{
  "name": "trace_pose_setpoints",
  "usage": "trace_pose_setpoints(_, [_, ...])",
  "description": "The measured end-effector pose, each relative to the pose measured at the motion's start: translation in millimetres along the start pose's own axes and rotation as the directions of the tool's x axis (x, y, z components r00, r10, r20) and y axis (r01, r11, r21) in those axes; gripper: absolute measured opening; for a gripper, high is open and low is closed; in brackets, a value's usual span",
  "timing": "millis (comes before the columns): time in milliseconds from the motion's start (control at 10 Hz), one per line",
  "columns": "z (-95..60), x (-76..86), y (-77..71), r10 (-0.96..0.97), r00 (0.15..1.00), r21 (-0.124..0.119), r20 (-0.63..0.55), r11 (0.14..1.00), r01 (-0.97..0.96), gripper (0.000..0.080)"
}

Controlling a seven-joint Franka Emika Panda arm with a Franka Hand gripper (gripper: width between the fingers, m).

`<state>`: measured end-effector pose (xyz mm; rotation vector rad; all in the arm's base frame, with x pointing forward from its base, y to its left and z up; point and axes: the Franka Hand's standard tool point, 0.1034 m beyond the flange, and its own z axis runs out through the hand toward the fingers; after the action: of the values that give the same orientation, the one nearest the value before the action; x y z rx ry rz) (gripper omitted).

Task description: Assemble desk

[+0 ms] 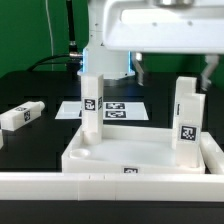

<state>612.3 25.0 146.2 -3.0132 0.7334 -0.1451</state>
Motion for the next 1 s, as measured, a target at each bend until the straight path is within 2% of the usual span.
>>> trace_pose_setpoints(100, [2.0, 7.7, 13.4, 0.002, 1.0, -0.006, -0.001, 1.0, -0.002, 0.0649])
trace_pose_setpoints(200, [6.0, 11.5, 17.0, 0.007, 1.0, -0.012, -0.001, 1.0, -0.007, 0.0649])
trace_pose_setpoints(800, [7.4, 9.8, 18.5, -0.026, 1.0, -0.014, 0.0, 1.0, 0.026, 0.0649])
trace_pose_setpoints(900, [7.3, 8.6, 32.2, -0.073, 0.997, -0.017, -0.004, 0.997, 0.073, 0.0649])
trace_pose_setpoints(1000, [4.5, 10.6, 56.3, -0.161, 0.987, -0.013, -0.007, 0.987, 0.161, 0.0649])
